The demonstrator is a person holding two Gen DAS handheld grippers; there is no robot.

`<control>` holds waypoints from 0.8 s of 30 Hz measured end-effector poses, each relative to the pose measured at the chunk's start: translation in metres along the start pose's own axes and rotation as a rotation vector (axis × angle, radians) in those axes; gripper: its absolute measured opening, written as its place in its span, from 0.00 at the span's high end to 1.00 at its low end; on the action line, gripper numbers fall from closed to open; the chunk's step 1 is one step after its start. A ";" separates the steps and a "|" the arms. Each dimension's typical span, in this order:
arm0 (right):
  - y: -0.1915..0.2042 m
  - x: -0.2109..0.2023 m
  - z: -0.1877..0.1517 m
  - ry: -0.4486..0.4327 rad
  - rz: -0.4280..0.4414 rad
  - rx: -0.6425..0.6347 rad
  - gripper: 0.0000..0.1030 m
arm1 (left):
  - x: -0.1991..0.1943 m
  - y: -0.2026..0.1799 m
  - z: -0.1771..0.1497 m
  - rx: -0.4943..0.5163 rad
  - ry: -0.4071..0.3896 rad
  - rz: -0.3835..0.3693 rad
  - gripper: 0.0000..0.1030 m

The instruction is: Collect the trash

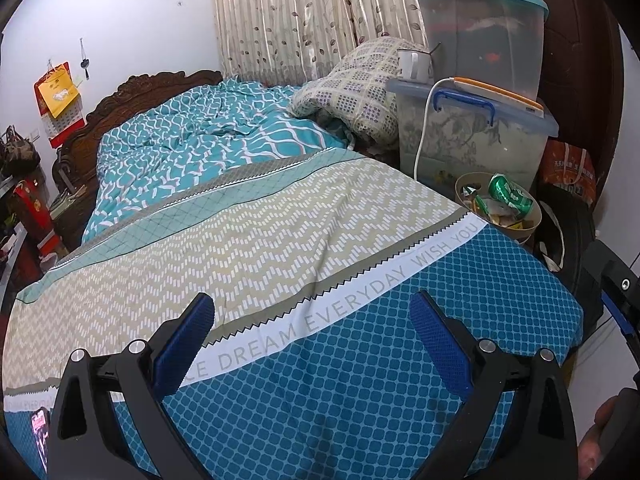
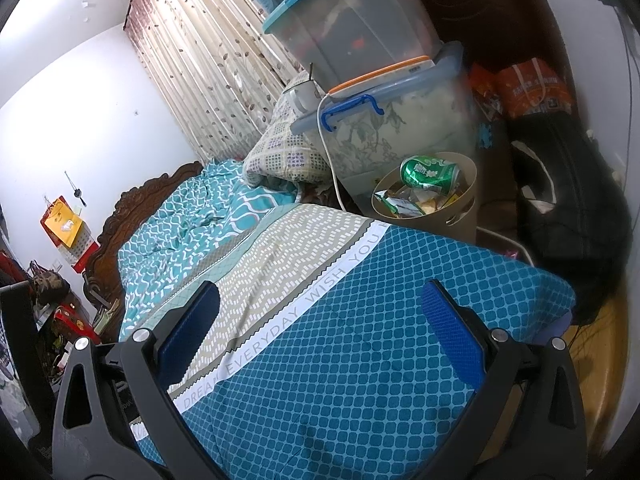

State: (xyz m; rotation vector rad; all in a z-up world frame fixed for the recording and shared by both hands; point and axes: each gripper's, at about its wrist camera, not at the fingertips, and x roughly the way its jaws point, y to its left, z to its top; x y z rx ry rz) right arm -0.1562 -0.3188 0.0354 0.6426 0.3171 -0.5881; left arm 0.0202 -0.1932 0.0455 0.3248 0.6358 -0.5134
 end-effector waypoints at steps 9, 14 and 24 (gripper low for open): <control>-0.001 0.000 0.000 0.002 0.001 0.002 0.03 | 0.000 0.000 -0.002 0.002 0.001 -0.002 0.08; -0.001 0.000 0.000 0.002 0.001 0.001 0.03 | -0.001 -0.002 -0.003 0.014 0.000 -0.002 0.08; -0.001 0.001 0.001 0.003 0.002 0.001 0.03 | 0.000 -0.004 -0.002 0.025 0.004 -0.006 0.08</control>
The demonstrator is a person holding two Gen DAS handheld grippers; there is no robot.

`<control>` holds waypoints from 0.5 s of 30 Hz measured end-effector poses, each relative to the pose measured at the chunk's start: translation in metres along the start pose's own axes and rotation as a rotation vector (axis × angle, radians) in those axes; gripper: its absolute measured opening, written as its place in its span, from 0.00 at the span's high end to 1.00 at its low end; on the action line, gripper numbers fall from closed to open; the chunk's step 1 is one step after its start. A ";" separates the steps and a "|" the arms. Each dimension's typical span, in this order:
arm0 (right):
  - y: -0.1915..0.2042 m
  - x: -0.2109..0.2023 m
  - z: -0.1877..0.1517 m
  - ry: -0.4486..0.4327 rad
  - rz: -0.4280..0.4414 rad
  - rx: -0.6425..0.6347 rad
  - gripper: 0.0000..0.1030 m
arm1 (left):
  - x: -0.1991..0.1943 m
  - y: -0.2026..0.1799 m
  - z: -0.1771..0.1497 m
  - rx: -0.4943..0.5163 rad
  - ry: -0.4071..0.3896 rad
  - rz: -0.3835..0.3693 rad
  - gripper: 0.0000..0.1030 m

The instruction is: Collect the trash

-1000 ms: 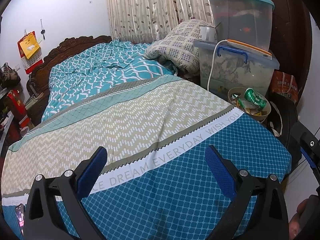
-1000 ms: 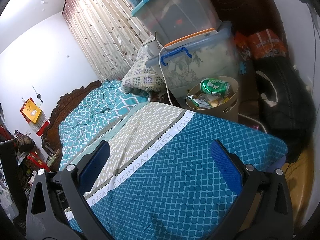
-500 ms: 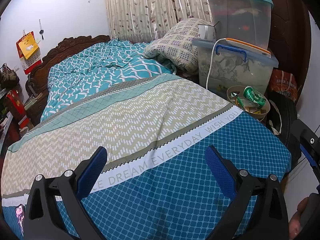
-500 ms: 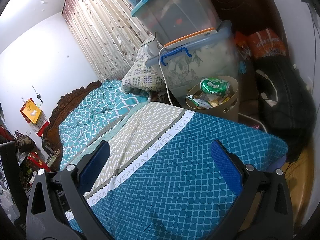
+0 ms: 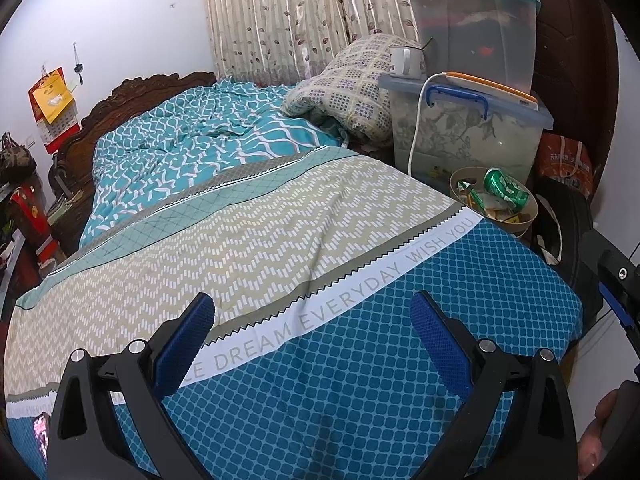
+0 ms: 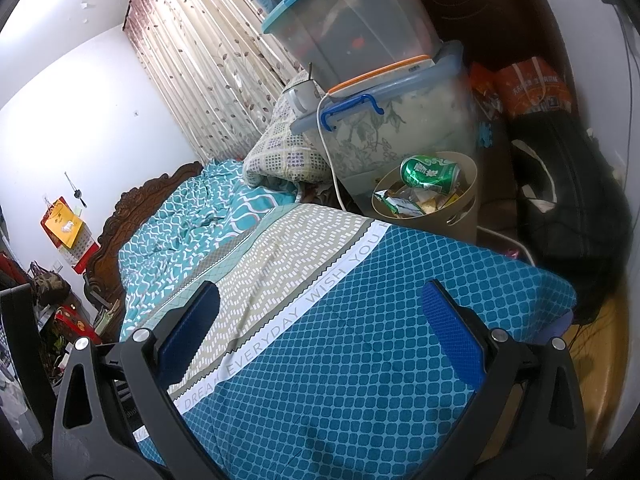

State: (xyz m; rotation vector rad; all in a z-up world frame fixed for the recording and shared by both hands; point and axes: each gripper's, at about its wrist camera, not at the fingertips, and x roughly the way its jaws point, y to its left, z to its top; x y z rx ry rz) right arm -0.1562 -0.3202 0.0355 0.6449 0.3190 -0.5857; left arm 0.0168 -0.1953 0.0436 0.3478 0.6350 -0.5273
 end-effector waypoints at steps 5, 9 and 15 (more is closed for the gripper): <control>0.000 0.000 0.000 0.001 0.000 0.002 0.03 | 0.001 -0.002 0.000 0.005 0.001 0.000 0.08; 0.000 0.001 -0.001 0.002 0.000 0.002 0.03 | 0.002 -0.001 -0.001 0.006 0.005 -0.001 0.08; 0.001 0.004 -0.001 0.006 -0.001 0.002 0.03 | 0.004 0.001 -0.001 -0.001 0.007 0.007 0.08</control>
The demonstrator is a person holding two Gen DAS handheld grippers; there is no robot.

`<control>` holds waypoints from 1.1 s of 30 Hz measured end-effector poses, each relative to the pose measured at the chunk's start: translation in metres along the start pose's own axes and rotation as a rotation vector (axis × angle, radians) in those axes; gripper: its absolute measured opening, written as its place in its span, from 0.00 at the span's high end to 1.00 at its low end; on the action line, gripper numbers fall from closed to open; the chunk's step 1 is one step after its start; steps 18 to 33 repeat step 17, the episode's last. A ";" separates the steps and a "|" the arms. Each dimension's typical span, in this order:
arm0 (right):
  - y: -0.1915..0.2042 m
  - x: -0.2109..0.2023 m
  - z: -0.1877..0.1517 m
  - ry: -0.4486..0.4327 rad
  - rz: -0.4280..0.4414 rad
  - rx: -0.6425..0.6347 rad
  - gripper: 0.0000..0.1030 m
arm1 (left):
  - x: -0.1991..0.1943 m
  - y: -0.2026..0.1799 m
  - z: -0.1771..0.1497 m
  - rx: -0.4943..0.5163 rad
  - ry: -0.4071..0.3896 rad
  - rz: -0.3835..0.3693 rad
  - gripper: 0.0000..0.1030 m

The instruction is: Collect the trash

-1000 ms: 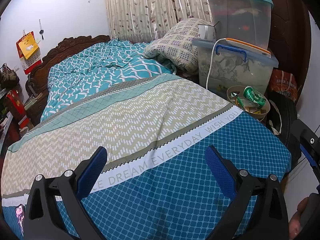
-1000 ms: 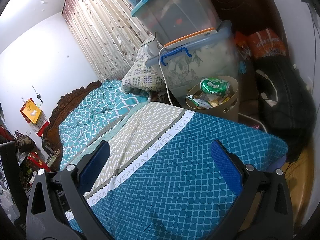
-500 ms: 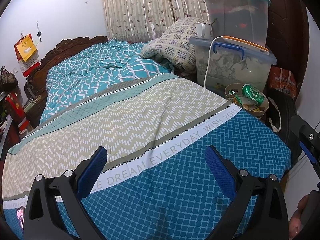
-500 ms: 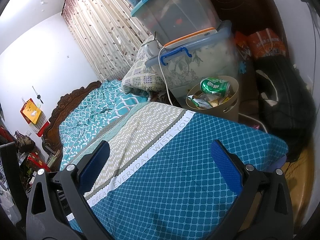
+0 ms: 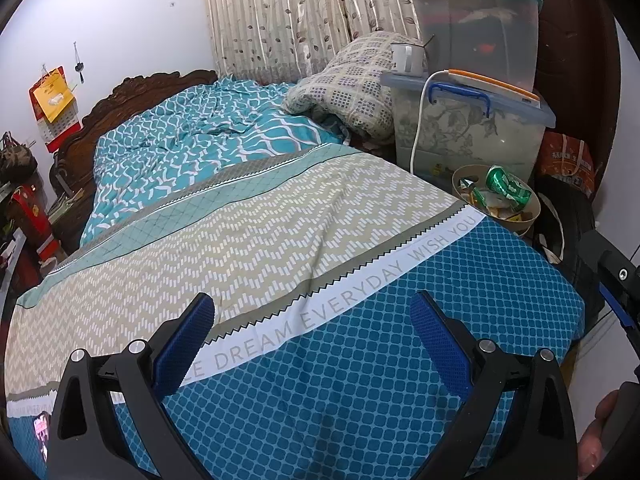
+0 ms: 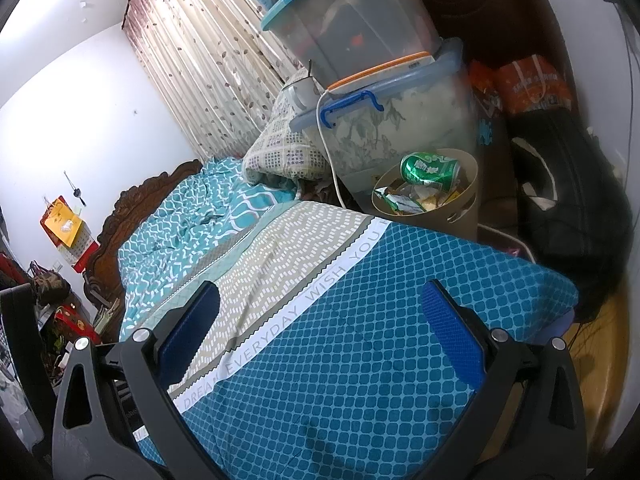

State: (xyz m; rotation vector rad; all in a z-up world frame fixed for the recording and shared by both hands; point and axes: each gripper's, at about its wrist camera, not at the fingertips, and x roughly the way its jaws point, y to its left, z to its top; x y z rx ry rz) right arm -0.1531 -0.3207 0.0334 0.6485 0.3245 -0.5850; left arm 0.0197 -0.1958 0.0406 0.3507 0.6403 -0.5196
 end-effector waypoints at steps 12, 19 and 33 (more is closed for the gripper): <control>0.000 0.001 -0.001 0.002 0.000 0.001 0.03 | -0.006 -0.004 0.000 0.019 -0.032 -0.002 0.08; 0.001 0.002 -0.003 0.005 -0.001 0.002 0.03 | -0.005 -0.003 -0.001 0.017 -0.028 -0.002 0.08; 0.001 0.002 -0.003 0.005 -0.001 0.002 0.03 | -0.005 -0.003 -0.001 0.017 -0.028 -0.002 0.08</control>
